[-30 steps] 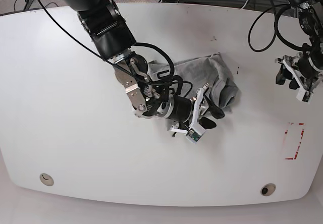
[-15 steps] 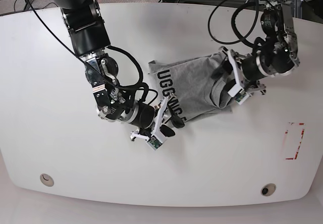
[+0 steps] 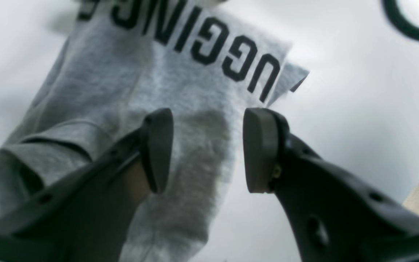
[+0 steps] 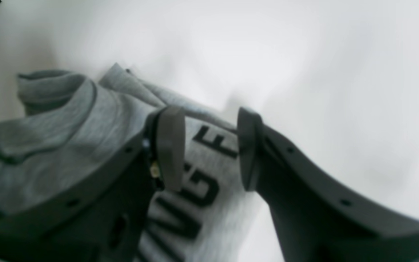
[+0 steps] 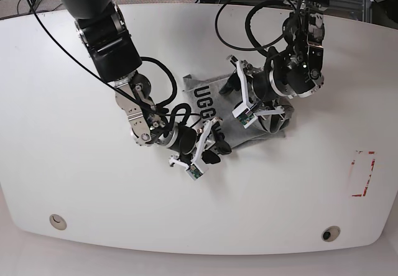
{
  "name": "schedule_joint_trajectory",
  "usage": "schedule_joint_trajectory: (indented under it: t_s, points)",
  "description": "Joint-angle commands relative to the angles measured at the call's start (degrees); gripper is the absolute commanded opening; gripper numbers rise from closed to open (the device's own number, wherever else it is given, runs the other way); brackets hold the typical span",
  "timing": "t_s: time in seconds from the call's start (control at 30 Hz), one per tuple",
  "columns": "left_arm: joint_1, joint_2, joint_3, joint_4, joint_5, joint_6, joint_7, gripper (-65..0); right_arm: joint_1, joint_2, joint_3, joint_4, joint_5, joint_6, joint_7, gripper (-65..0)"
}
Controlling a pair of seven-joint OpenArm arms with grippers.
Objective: Fold the T-shirt properly
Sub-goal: 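Grasp the shirt's printed edge with both grippers and lift it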
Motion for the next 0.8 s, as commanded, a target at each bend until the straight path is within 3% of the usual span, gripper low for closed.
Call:
schedule_joint_trajectory:
  t_s: [0.0,0.27,0.47,0.77]
  points:
    - [-0.99,0.02,-0.49,-3.32,1.88,0.03,-0.20,-35.7,2.34,-0.61,-0.60,-4.06,-0.65,0.45,5.24,-42.5]
    - [-0.64,-2.79,-3.48,-11.15,2.84,0.03,-3.89,-35.7,0.67,1.32,-0.43,-10.57,-6.80,0.53,11.48,-42.5]
    - [-1.69,-5.34,-3.74,-19.32,2.84,0.29,-7.93,-35.7,-3.73,5.54,-0.43,-9.60,-3.90,0.53,12.98,-42.5]
    - [-9.34,-6.04,-3.74,-30.66,2.84,0.29,-11.19,-35.7,-15.77,12.75,0.63,4.73,2.61,-0.08,11.66,-42.5]
